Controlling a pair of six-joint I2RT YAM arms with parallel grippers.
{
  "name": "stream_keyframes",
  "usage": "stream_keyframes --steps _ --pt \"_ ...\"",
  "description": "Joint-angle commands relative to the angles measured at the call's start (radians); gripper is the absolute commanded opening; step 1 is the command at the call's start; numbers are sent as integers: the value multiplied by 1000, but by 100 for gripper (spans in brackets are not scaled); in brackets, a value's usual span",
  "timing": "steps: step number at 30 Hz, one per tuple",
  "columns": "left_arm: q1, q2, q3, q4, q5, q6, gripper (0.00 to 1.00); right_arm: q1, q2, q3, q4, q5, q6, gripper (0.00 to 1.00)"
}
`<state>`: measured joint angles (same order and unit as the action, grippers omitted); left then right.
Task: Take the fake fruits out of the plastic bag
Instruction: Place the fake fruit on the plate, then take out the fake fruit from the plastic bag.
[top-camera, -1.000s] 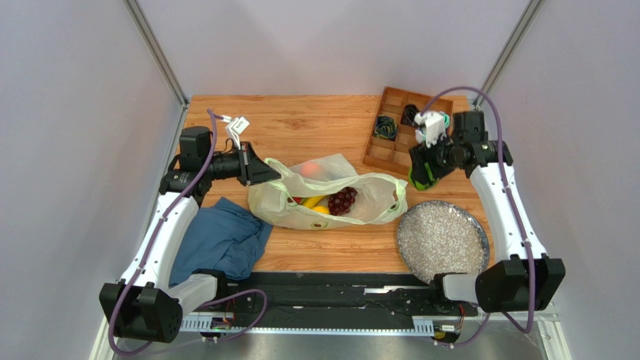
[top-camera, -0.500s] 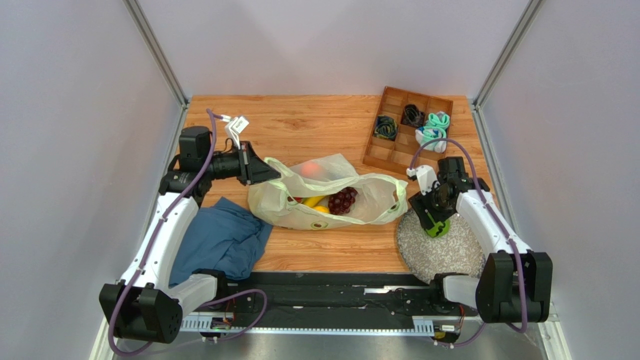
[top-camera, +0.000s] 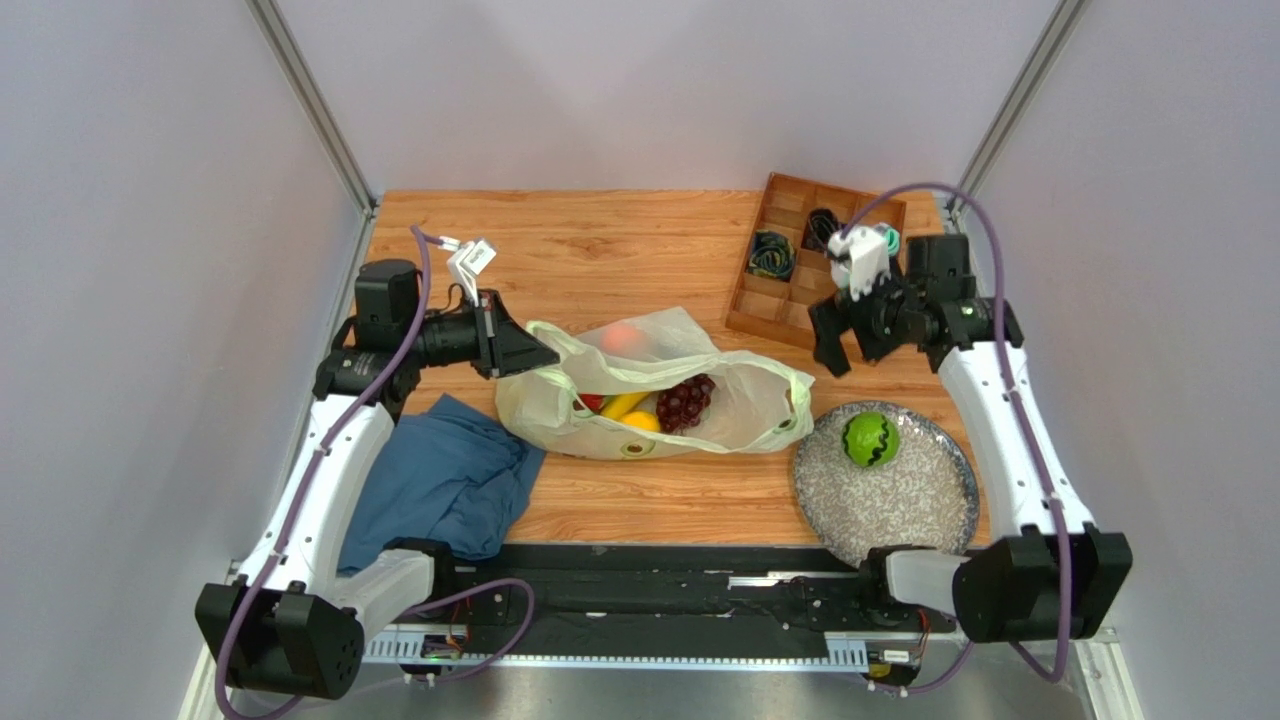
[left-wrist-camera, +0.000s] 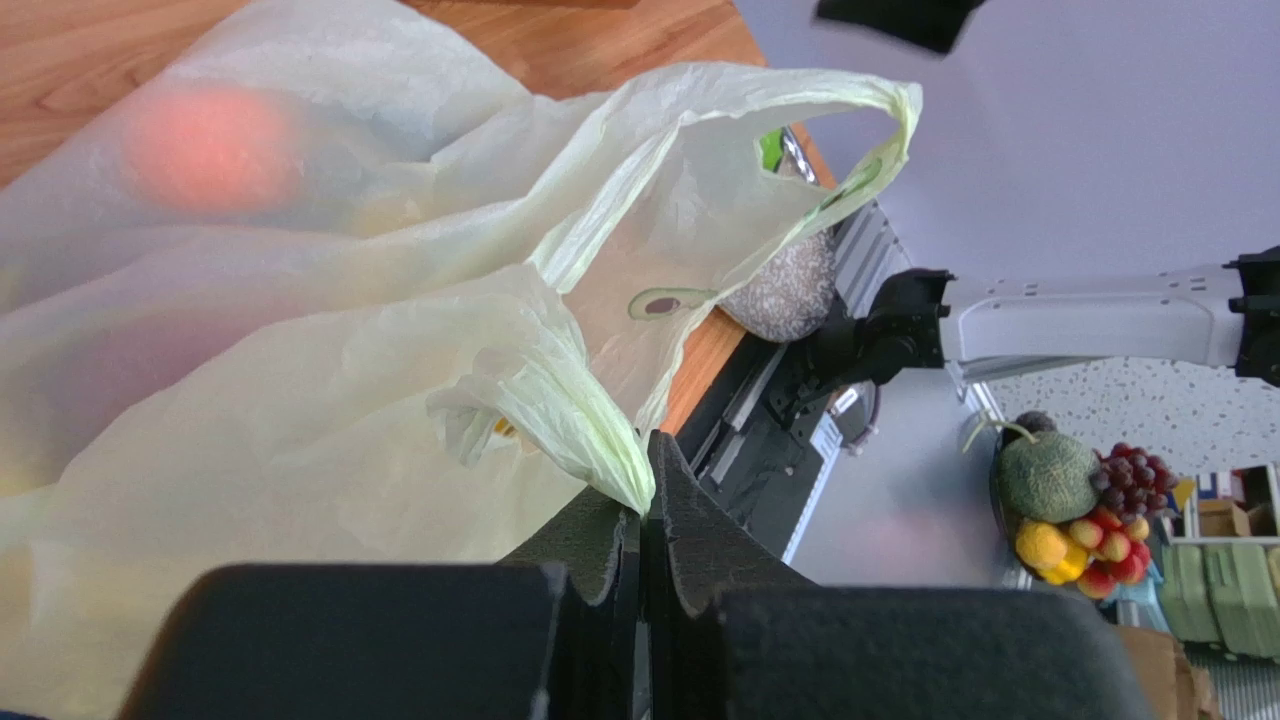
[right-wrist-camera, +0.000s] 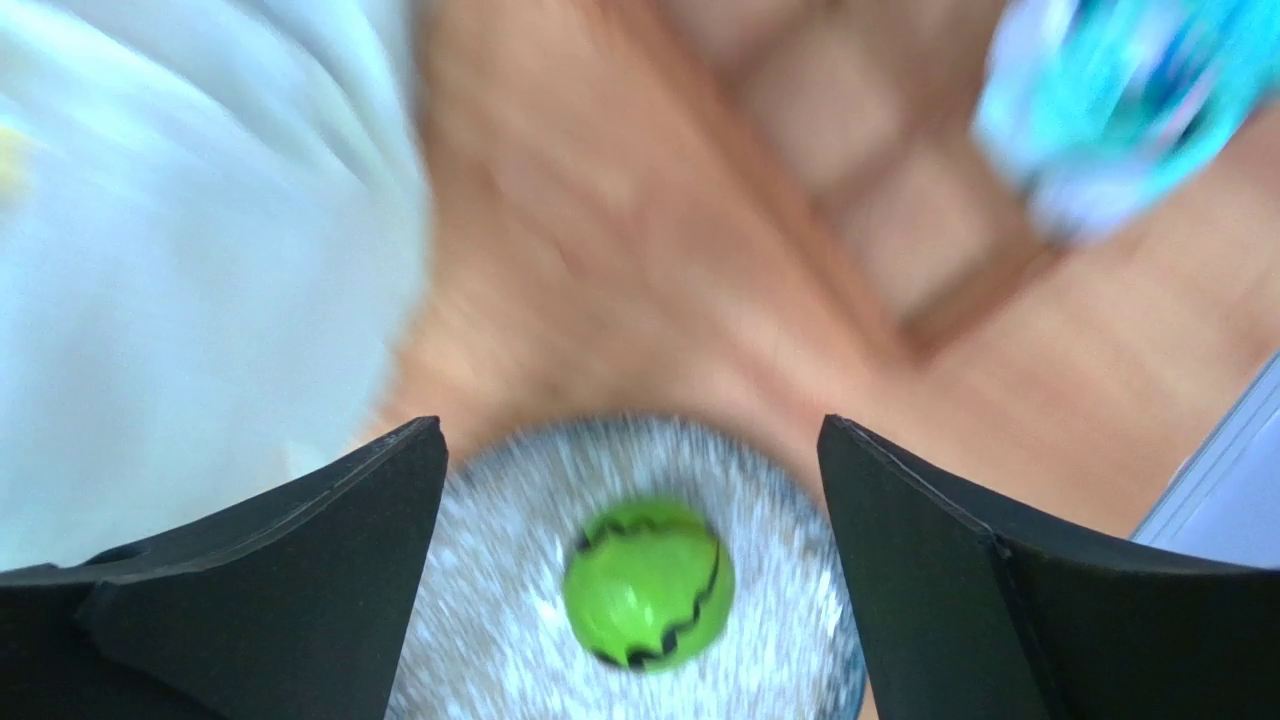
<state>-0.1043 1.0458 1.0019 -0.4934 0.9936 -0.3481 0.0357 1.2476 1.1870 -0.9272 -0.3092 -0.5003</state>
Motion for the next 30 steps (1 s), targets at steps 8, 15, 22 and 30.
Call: stream_keyframes --steps 8,15,22,30 --pt "69 -116 -141 -57 -145 -97 0 541 70 221 19 -219 -71 54" --pt "144 -170 -209 -126 -196 -111 0 785 180 66 262 -10 -39 41" --pt "167 -208 -247 -145 -194 -88 0 897 248 -61 361 -40 26 45" --pt "169 -195 -287 -111 -185 -121 0 917 291 -7 240 -200 28 62"
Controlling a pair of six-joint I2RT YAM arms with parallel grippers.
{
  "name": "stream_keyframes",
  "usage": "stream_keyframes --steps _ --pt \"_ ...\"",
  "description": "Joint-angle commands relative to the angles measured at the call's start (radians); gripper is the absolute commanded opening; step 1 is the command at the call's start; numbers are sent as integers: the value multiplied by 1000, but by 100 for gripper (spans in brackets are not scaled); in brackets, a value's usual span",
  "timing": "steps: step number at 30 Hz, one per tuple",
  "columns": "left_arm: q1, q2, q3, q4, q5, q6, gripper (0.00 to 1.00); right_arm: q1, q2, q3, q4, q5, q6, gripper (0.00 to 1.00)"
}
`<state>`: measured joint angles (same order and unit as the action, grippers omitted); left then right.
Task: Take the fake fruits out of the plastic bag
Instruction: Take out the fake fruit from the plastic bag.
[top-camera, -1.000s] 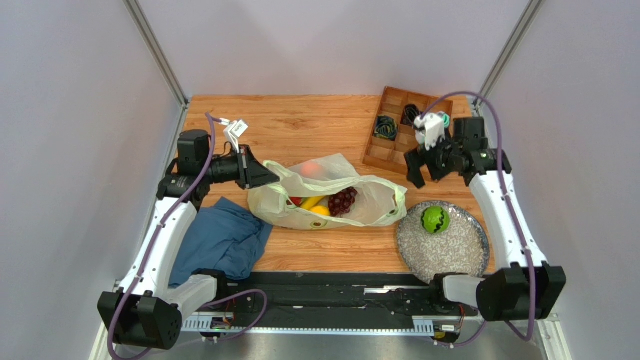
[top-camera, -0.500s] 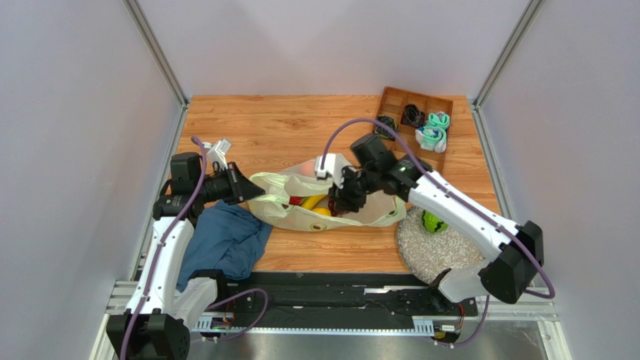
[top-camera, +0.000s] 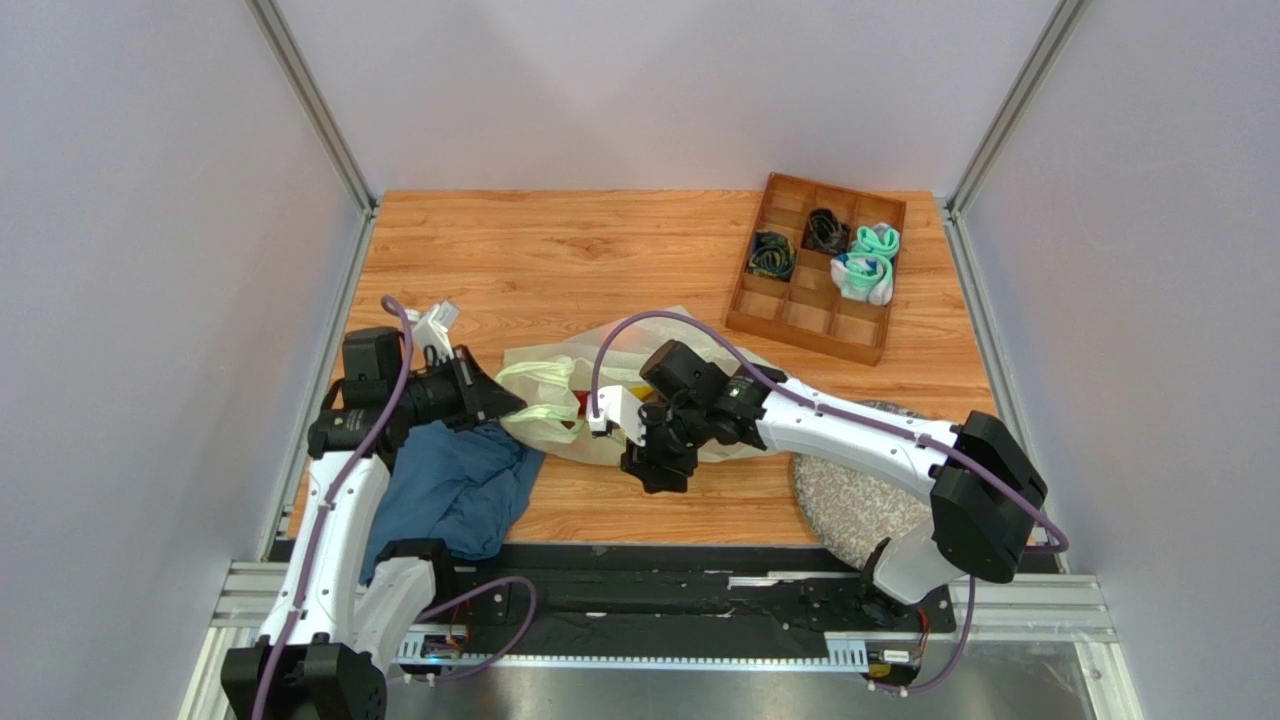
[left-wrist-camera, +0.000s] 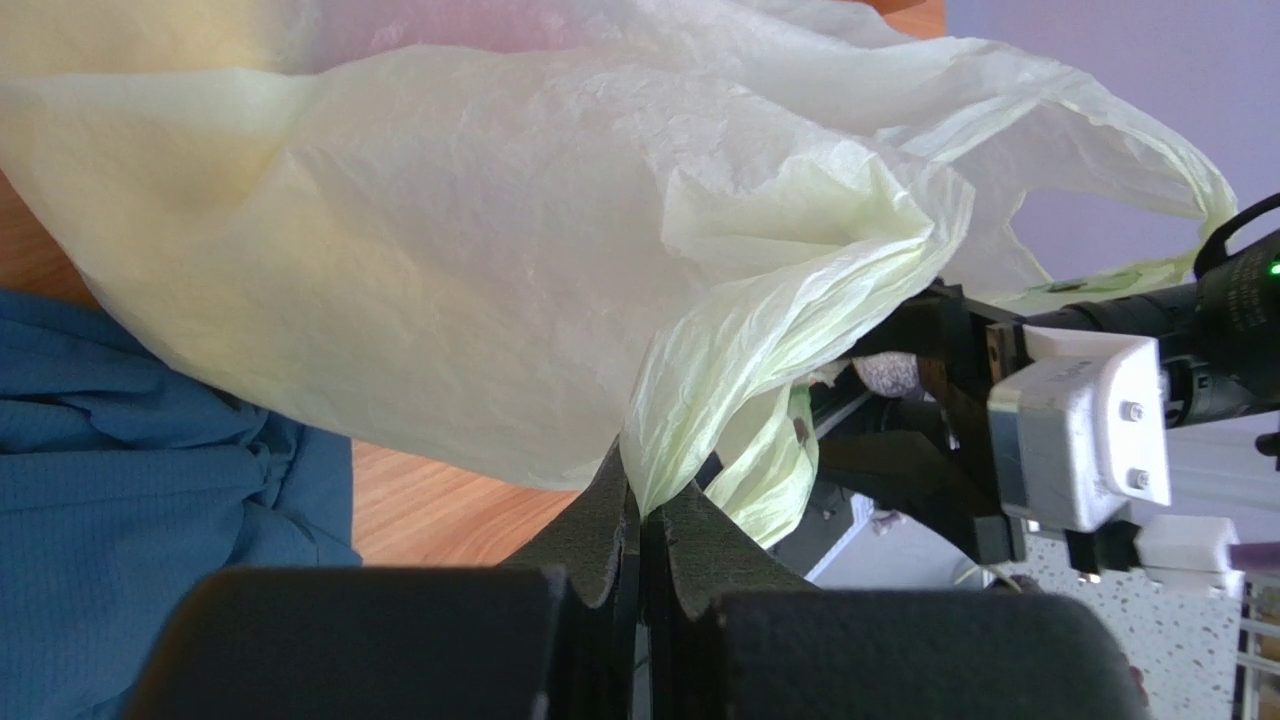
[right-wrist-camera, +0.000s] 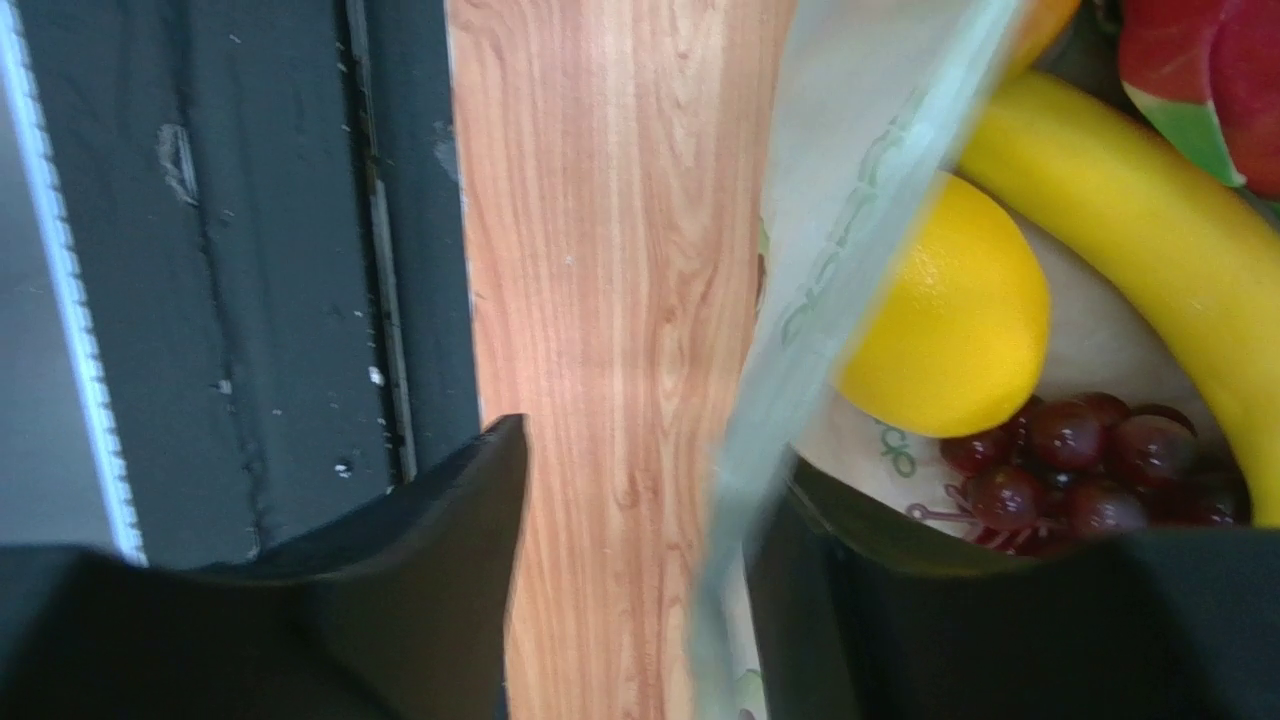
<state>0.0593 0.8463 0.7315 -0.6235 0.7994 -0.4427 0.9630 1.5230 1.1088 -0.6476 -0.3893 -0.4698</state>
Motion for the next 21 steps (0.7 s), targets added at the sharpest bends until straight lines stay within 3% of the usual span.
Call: stream_keyframes --steps 1,2,5,12,17,21 --pt "5 19 -23 24 3 -31 0 -10 20 77 -55 -147 -6 67" --pt "5 26 -26 34 -15 -39 0 -9 22 72 -66 -202 -4 81" --pt "5 82 -26 102 -40 -68 0 -9 17 -7 -21 -279 72 99" --pt "4 181 -20 137 -39 -91 0 2 46 -138 114 -298 180 100" --pt "5 160 -44 105 -22 -102 0 -30 11 -35 -35 -146 51 100" --pt "5 139 -38 96 -25 -73 0 -113 19 136 -190 -177 -13 97"
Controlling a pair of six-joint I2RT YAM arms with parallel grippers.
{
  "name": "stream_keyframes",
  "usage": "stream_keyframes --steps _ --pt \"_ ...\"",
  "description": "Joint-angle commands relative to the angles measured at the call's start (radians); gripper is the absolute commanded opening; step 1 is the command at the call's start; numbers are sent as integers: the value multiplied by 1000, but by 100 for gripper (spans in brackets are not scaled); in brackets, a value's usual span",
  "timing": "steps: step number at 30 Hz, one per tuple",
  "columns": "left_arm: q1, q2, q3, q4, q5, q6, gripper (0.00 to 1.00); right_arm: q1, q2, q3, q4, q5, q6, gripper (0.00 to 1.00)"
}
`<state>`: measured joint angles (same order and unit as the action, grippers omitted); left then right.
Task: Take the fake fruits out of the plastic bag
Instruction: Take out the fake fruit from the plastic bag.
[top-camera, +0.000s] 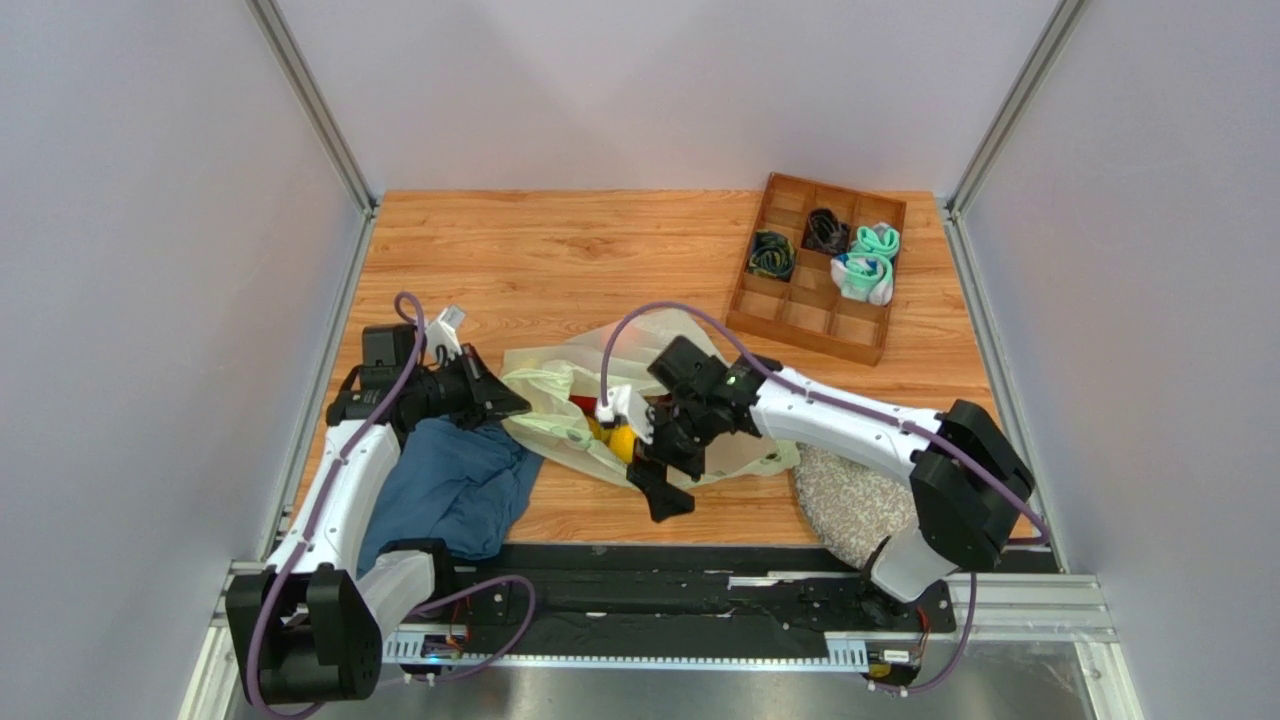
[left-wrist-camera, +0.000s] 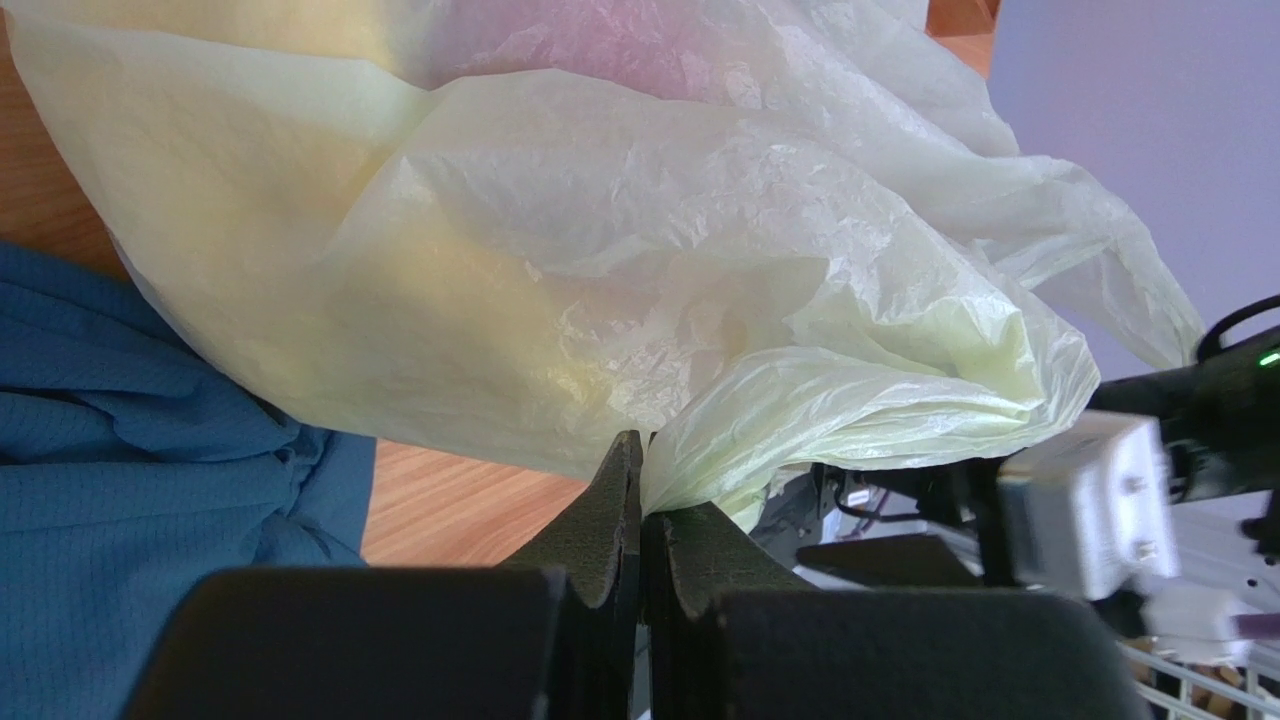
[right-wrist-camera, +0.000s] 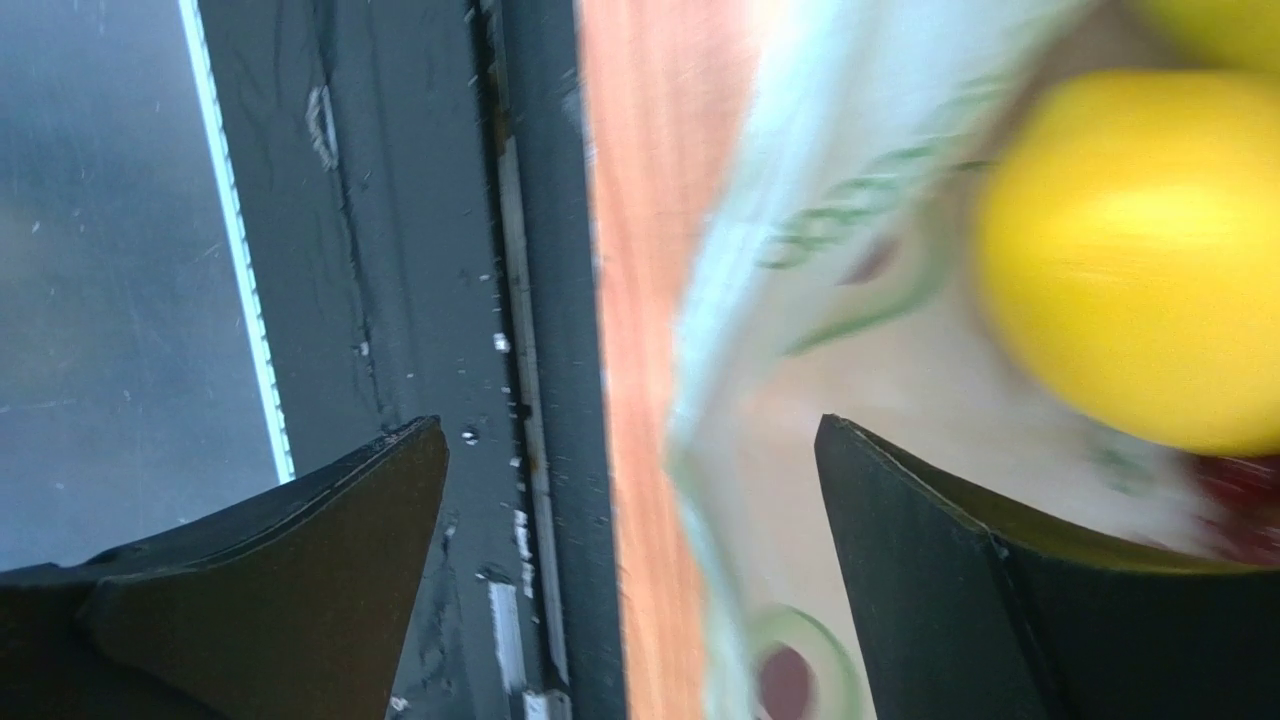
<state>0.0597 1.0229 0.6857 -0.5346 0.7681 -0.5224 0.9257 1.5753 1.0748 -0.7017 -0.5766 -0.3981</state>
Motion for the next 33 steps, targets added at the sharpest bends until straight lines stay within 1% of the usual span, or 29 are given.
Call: stream_keyframes --steps 1,2,3,5,6,7,8,10,12,14,17,18,20,21,23,24,27,30,32,33 --pt "5 -40 9 8 11 10 0 -94 -26 201 -169 -6 -123 95" --pt "5 -43 9 12 13 16 0 -128 -18 230 -224 -37 -142 94" --pt "5 -52 9 12 16 19 0 -143 -9 297 -255 -54 -168 94" --pt "5 -67 8 8 11 25 0 -168 50 362 -345 -86 -244 86" --pt "5 -79 3 7 10 25 0 -171 77 385 -363 -83 -255 79" --pt "3 -84 3 5 7 27 0 -169 106 427 -377 -66 -266 68" --pt "3 -87 5 5 8 27 0 -169 159 444 -392 -56 -274 62" --pt "3 -93 18 4 7 35 0 -168 204 476 -377 -2 -263 56" --pt "3 -92 32 2 7 42 0 -159 247 491 -343 56 -271 56" --pt "5 -93 40 2 5 47 0 -151 279 537 -363 121 -295 57" --pt "5 -101 43 2 7 53 0 -151 333 594 -377 204 -291 58" --pt "3 -109 41 1 7 55 0 -151 345 597 -374 219 -288 63" --pt "5 -118 32 -2 4 59 0 -149 345 588 -342 239 -288 69" --pt "5 -121 29 -2 2 62 0 -148 344 582 -331 239 -294 73" --pt "5 -126 22 -5 0 65 0 -136 342 565 -303 231 -301 77" --pt "6 -127 20 -5 0 64 0 -125 342 559 -297 231 -312 84" --pt "5 -126 21 -8 2 65 0 -79 338 528 -275 234 -332 82" --pt "5 -126 32 -5 2 62 0 -41 312 473 -214 239 -331 82" --pt "6 -126 32 1 2 59 0 -13 310 456 -167 260 -332 82" --pt "6 -127 32 1 5 58 0 -2 318 453 -154 297 -331 84"
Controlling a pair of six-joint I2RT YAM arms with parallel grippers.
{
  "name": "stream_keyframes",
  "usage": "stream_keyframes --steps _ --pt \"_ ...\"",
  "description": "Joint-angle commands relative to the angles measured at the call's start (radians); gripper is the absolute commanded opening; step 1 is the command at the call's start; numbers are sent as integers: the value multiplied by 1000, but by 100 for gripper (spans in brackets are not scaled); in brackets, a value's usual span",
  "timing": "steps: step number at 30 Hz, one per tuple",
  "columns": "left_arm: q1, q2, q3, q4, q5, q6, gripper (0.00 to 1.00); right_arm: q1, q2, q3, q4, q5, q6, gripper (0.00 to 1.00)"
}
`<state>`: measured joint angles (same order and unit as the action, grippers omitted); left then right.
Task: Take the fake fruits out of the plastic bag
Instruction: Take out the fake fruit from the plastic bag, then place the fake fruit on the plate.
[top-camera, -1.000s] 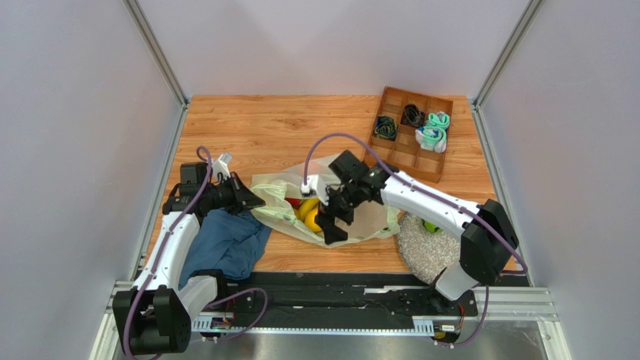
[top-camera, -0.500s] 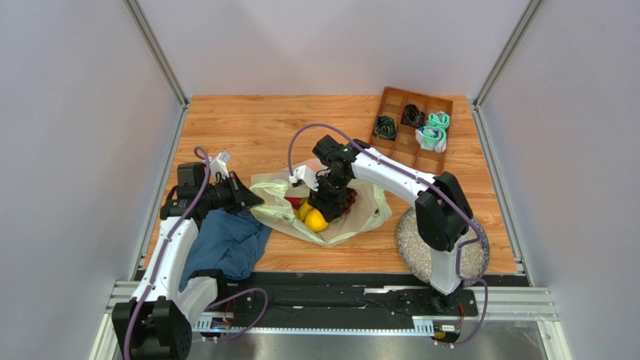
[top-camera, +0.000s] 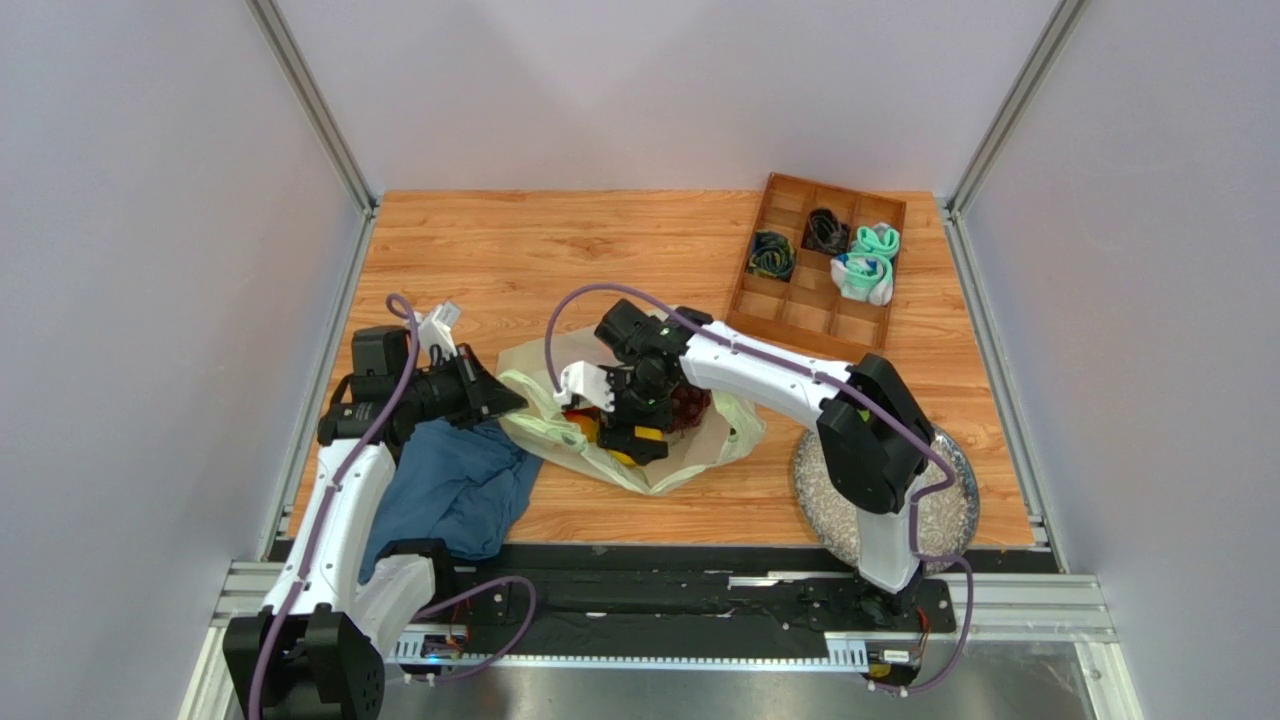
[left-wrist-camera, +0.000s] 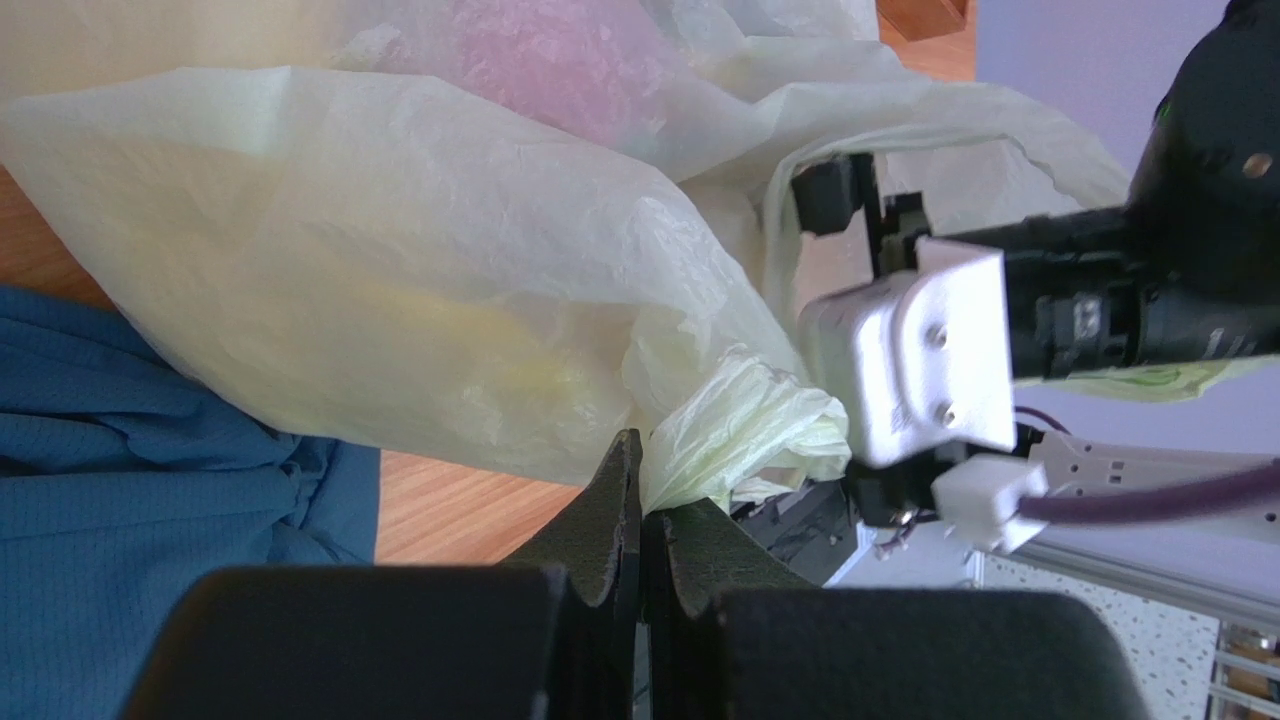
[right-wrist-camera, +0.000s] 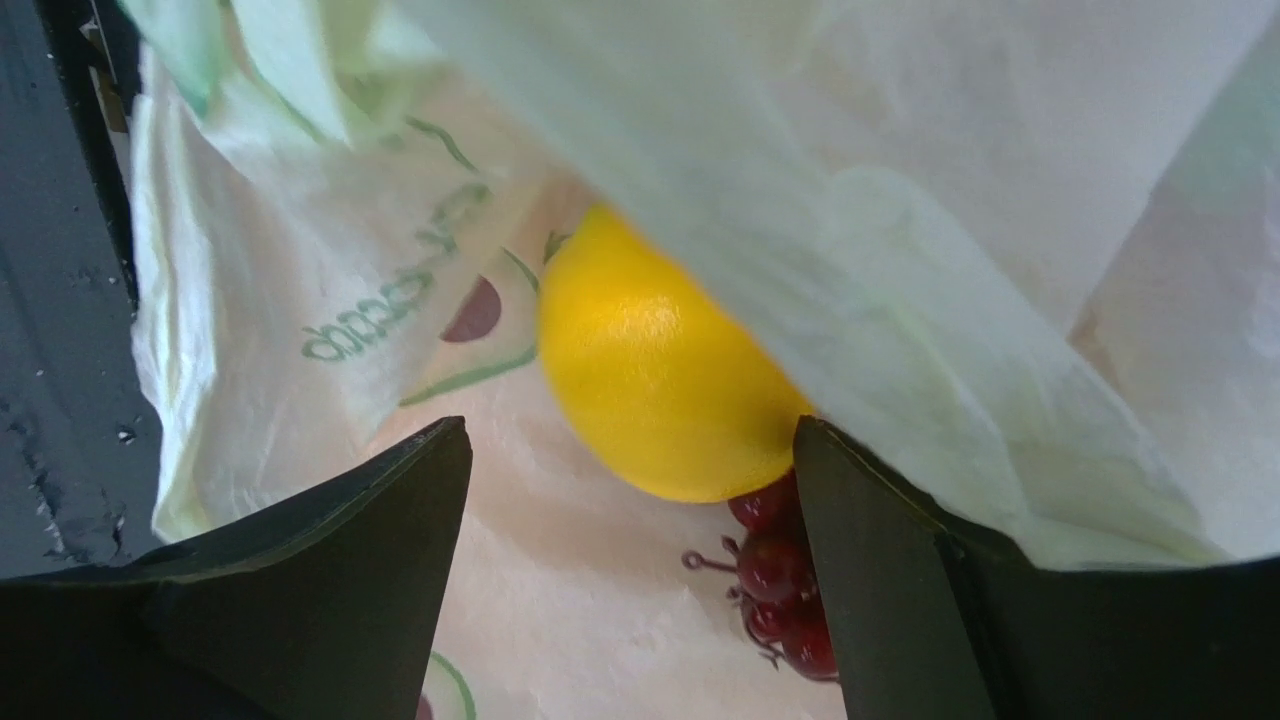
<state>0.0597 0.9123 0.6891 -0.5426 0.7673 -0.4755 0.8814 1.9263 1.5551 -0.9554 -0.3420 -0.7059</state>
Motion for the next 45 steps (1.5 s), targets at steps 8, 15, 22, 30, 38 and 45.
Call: stream_keyframes --steps 8,15,22,30,38,45 --pt "15 -39 20 6 9 5 0 80 36 -26 182 222 16 90" --pt "19 -50 13 18 15 -8 0 120 71 -58 176 265 19 81" --pt "22 -52 13 42 20 -20 0 88 -187 -23 129 191 37 61" --pt "22 -30 29 130 41 -69 0 11 -400 181 41 -137 141 63" --pt "22 -49 40 142 44 -84 0 -361 -581 24 35 21 267 61" --pt "22 -84 12 150 44 -106 0 -939 -763 -371 -81 106 200 59"
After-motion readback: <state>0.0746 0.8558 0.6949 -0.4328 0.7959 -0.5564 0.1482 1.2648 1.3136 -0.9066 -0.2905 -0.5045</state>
